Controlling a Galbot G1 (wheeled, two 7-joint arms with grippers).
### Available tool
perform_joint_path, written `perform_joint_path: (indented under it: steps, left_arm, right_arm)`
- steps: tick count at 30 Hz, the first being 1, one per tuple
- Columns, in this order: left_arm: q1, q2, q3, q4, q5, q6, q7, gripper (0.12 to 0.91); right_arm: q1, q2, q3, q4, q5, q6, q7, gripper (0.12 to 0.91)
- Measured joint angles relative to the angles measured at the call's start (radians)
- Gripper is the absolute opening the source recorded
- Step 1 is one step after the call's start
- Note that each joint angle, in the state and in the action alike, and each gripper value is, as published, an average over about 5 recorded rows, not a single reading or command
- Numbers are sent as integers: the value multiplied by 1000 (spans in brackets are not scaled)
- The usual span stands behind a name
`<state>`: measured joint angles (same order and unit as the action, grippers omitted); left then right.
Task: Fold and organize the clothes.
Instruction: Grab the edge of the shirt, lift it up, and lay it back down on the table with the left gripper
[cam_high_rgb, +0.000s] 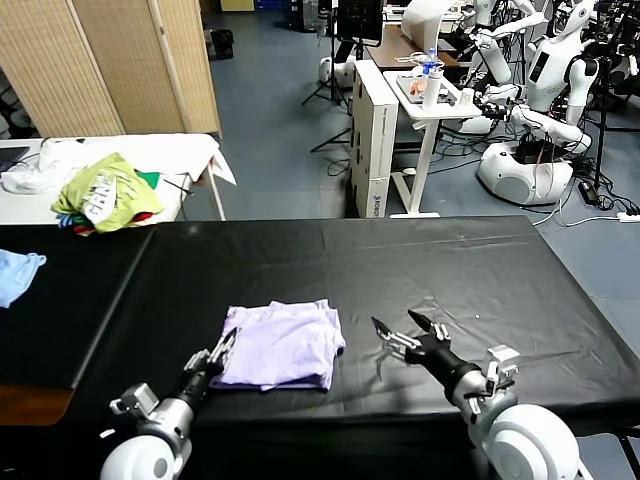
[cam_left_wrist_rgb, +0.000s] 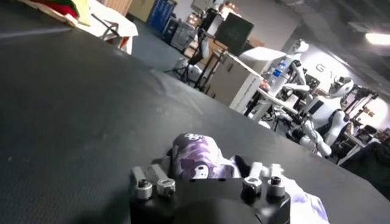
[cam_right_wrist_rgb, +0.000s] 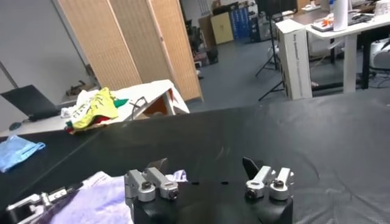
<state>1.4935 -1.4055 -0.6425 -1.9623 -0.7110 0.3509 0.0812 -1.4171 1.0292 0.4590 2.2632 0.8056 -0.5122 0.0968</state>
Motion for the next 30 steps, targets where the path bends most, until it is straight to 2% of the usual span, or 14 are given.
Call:
perform_joint_path:
  steps: [3, 5, 21, 30]
  left_arm:
    - [-1, -3, 0, 4, -11, 0, 3, 211]
    - [-3, -5, 0, 3, -16, 0, 4, 174]
    - [0, 5, 1, -5, 18, -1, 3, 176]
    - [11, 65, -29, -23, 99, -19, -12, 176]
  right_arm:
    - [0, 0, 2, 0, -1, 0, 0, 907]
    - [0, 0, 0, 0, -2, 0, 0, 907]
    - [-17, 12, -2, 10, -14, 3, 0, 907]
    - [-10, 12, -11, 5, -21, 5, 1, 907]
